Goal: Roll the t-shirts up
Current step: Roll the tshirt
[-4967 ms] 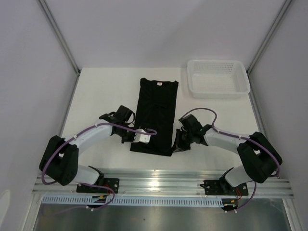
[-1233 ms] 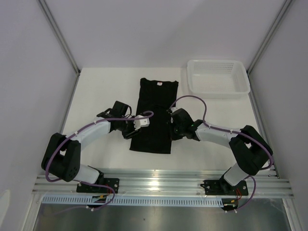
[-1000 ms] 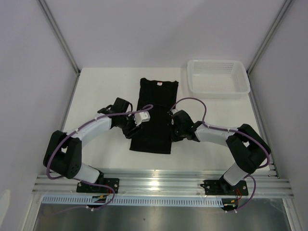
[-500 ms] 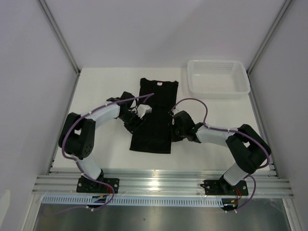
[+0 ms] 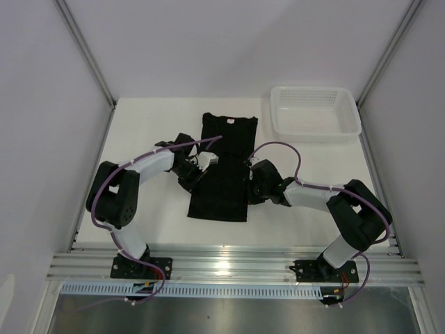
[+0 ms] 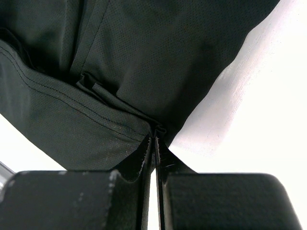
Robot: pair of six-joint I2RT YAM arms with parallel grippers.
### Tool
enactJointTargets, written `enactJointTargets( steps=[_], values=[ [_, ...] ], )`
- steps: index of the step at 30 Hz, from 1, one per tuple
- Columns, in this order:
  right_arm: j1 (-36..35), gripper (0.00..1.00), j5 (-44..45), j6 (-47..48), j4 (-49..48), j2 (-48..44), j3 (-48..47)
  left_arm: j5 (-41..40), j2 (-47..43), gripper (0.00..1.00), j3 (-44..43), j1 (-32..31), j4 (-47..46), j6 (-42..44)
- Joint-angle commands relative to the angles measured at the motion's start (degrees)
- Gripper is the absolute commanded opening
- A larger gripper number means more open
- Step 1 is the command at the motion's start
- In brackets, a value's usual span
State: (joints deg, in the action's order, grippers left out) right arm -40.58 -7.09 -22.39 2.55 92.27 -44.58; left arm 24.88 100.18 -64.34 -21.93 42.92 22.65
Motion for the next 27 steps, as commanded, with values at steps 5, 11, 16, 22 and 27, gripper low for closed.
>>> enactJointTargets(
  steps=[5, 11, 16, 22, 27],
  values=[
    [0.6, 0.06, 0.1, 0.4, -1.7, -1.0, 0.3, -3.5, 0.2, 0.01, -0.4, 0.8, -0.4, -5.1],
    [0.3, 0.07, -0.4, 0.2, -1.9, -0.2, 0.2, -6.4, 1.3, 0.01, -1.1, 1.1, 0.7, -6.4],
    [0.3, 0.11, 0.9, 0.0, -1.8, -1.2, 0.3, -7.0, 2.7, 0.06, -3.0, 1.1, 1.7, -6.2],
    [0.3, 0.34, 2.4, 1.4, 1.0, -3.9, -1.1, -6.7, 2.6, 0.4, -3.2, 1.1, 1.5, -6.0],
    [-0.1, 0.4, 4.3, 3.7, 4.8, -9.6, -2.6, -7.8, -0.6, 0.42, -3.2, 1.2, 0.9, -5.8]
  ],
)
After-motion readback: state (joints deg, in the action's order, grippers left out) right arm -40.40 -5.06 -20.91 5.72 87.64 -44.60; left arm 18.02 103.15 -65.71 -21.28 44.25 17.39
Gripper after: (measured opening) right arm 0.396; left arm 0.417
